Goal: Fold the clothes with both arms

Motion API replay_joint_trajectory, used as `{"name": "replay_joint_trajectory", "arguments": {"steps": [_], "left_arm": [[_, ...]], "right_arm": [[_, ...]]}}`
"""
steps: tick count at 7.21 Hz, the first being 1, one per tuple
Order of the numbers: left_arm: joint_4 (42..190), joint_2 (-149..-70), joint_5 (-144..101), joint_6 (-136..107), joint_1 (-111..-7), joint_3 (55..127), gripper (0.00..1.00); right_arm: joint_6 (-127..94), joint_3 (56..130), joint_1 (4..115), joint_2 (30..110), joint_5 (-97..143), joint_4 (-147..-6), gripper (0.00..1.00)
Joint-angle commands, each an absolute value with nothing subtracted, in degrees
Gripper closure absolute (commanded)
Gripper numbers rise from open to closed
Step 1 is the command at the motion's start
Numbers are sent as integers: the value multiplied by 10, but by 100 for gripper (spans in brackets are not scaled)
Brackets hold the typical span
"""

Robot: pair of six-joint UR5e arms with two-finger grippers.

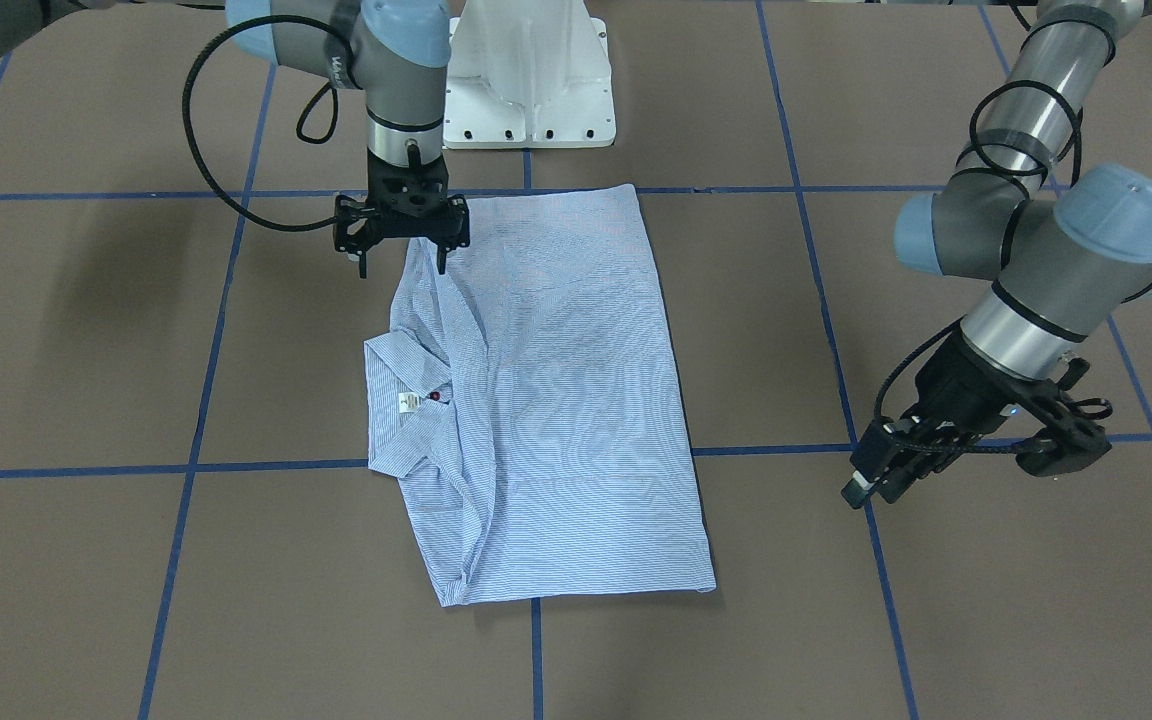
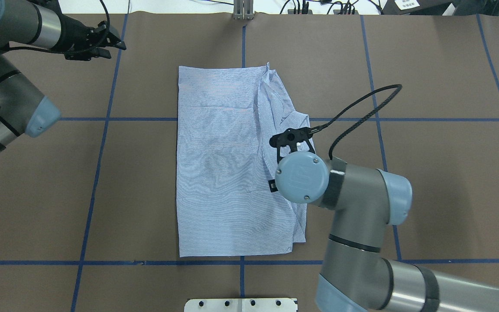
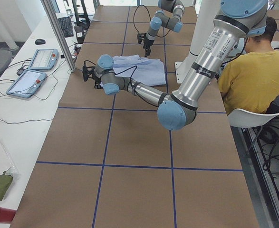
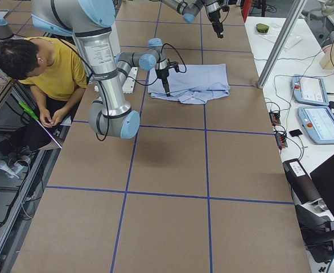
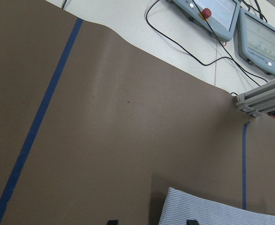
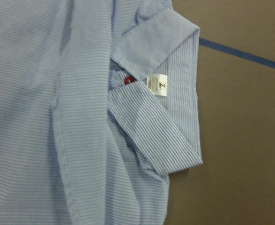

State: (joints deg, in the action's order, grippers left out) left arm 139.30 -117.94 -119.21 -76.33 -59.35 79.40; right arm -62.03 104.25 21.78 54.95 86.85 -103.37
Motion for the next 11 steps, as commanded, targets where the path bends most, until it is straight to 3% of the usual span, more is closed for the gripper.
{"name": "replay_joint_trajectory", "arguments": {"steps": [1, 2, 5, 8, 11], "left_arm": [[1393, -1134, -1233, -670, -646, 803, 43], [1392, -1125, -1246, -649, -658, 803, 43], [1392, -1122, -1247, -648, -658, 802, 43], [1392, -1123, -1246, -648, -657, 801, 43], [1390, -1124, -1246, -648, -658, 801, 43]], "right_arm": [[-620, 933, 228, 475, 858, -1003, 0], [-620, 887, 230, 461, 853, -977, 0], [-573, 880, 249, 487, 852, -974, 0], [-464, 1015, 312, 622, 871, -975, 0], [-443, 1033, 336, 627, 896, -979, 0]]}}
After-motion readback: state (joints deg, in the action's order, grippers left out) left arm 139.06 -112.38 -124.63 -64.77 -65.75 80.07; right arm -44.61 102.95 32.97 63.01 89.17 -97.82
